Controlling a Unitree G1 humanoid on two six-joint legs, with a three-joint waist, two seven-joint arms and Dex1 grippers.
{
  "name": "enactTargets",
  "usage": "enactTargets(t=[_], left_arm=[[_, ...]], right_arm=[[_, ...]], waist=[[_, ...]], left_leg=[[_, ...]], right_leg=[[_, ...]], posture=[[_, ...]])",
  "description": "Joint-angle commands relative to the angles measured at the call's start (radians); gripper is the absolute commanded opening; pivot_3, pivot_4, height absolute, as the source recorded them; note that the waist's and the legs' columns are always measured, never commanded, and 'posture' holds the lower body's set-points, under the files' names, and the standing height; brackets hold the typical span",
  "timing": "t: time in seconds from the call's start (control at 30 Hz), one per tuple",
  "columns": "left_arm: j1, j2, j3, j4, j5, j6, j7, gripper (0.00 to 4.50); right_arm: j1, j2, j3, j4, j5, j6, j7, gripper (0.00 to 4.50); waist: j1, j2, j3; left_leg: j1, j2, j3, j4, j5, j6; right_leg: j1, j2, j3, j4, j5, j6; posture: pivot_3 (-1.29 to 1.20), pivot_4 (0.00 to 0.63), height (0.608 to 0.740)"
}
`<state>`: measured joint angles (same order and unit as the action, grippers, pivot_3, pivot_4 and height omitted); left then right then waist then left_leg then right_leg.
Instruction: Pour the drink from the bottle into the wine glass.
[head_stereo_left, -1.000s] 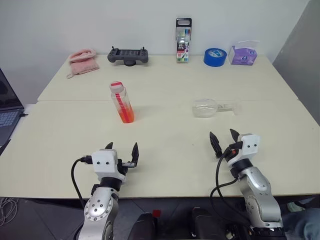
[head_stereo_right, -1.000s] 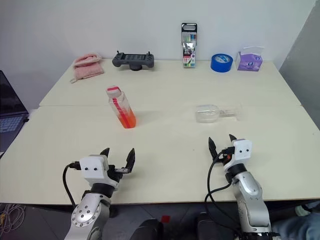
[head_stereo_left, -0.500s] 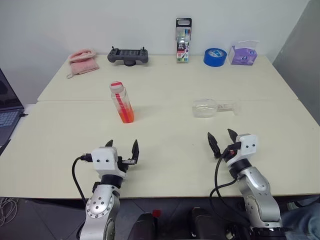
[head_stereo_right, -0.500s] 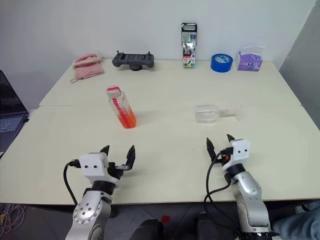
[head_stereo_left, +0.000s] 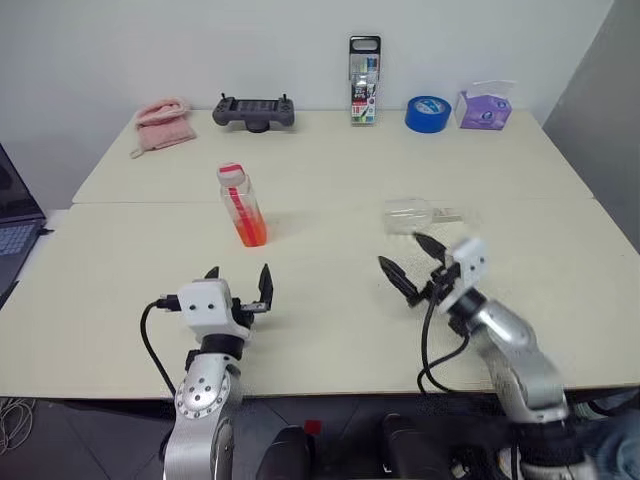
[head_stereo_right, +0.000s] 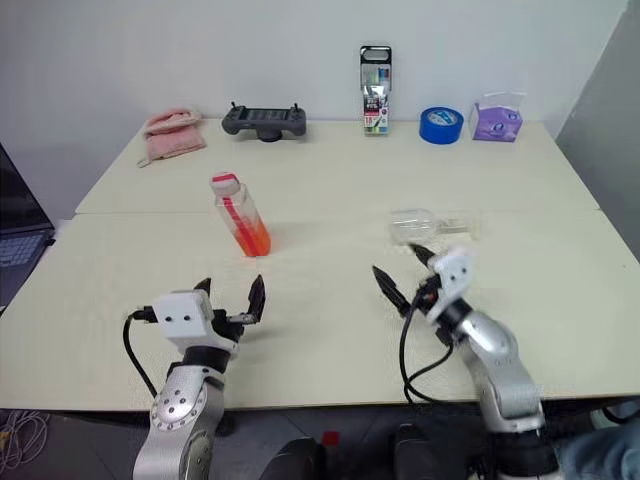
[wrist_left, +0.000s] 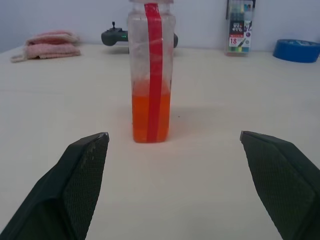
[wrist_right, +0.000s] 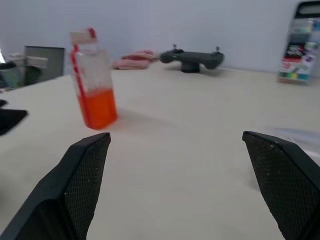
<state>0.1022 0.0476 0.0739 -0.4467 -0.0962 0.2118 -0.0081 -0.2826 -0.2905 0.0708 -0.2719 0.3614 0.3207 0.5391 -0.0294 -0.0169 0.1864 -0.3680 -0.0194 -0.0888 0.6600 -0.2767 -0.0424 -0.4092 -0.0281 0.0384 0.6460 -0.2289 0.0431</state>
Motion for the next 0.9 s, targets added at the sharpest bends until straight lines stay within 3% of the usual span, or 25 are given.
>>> enactTargets(t=[0.03, 0.2, 0.33, 0.9], left_arm=[[-0.093, 0.007, 0.026, 0.039, 0.024, 0.034, 0.041, 4.48], [-0.189, 0.010, 0.047, 0.120, 0.003, 0.032, 0.041, 4.48], [-0.264, 0.021, 0.062, 0.184, 0.013, 0.019, 0.049, 4.48], [-0.605, 0.092, 0.093, 0.529, 0.044, -0.052, 0.072, 4.48]], right_arm=[[-0.166, -0.002, -0.001, 0.010, 0.065, 0.141, 0.012, 4.50], [-0.334, -0.026, 0.016, 0.084, 0.064, 0.264, 0.036, 4.50], [-0.397, -0.026, 0.013, 0.142, 0.060, 0.255, 0.072, 4.50], [-0.416, -0.019, 0.031, 0.148, 0.064, 0.301, 0.139, 4.50]], waist=[[0.000, 0.000, 0.000], [0.000, 0.000, 0.000], [0.001, 0.000, 0.000], [0.001, -0.001, 0.000]], left_leg=[[0.000, 0.000, 0.000, 0.000, 0.000, 0.000], [0.000, 0.000, 0.000, 0.000, 0.000, 0.000], [0.000, -0.001, 0.000, 0.000, 0.000, 0.001], [0.000, -0.001, 0.001, 0.001, 0.000, 0.001]], right_leg=[[0.000, 0.000, 0.000, 0.000, 0.001, 0.001], [0.001, 0.000, 0.000, -0.001, 0.002, -0.001], [0.000, -0.001, 0.000, -0.001, 0.003, -0.002], [0.000, -0.001, 0.001, 0.000, 0.004, -0.001]], posture=[[0.00, 0.150, 0.740], [0.00, 0.150, 0.740], [0.00, 0.150, 0.740], [0.00, 0.150, 0.740]])
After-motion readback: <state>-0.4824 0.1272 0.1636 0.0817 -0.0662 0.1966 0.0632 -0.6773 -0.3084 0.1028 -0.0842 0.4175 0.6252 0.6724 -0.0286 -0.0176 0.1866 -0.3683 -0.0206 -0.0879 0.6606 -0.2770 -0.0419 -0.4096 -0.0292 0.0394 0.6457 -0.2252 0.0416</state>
